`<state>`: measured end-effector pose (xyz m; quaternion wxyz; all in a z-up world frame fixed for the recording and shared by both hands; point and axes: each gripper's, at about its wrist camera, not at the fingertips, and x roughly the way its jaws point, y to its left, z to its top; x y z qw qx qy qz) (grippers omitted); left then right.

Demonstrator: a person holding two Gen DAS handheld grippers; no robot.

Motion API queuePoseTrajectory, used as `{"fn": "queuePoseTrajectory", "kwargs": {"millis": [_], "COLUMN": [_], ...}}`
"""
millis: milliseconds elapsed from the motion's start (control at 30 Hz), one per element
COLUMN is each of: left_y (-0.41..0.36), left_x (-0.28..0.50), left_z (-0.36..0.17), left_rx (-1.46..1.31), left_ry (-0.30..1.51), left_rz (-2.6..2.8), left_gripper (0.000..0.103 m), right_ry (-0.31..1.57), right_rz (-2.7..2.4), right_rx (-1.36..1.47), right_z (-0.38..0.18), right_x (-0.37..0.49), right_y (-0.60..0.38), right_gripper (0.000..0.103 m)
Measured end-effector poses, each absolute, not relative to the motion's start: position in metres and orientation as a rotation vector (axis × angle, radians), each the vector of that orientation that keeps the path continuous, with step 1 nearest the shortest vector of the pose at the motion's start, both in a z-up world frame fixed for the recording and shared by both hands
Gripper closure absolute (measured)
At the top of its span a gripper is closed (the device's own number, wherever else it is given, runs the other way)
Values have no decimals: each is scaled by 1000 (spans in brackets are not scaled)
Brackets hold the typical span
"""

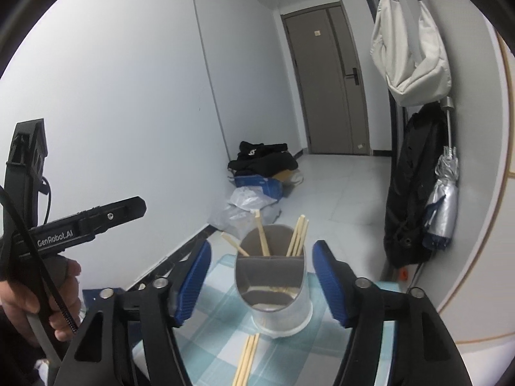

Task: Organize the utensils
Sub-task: 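Withdraw both open grippers from the holder toward the chopstick bundle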

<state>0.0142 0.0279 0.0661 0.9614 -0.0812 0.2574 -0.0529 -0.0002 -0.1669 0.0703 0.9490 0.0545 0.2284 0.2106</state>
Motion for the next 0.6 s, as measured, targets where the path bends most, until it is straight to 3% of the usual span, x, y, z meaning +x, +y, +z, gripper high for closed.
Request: {"fn": "queuePoseTrajectory", "kwargs": {"millis": [100, 400, 600], "left_y": [27, 18, 19], "left_x": [9, -8, -3], "left_z": [59, 46, 24], "left_rx": [-163, -114, -120], "left_ry": [519, 485, 503], "left_rz": [-83, -90, -62], "left_gripper": [1, 1, 1], "right_ry": [467, 500, 523], "right_rz": [422, 375, 361], "right_rx": [114, 108, 135], "right_z": [64, 41, 23], "right_x": [-9, -27, -32], "right_y": [-167, -169, -176], "right_gripper": [31, 26, 15]}}
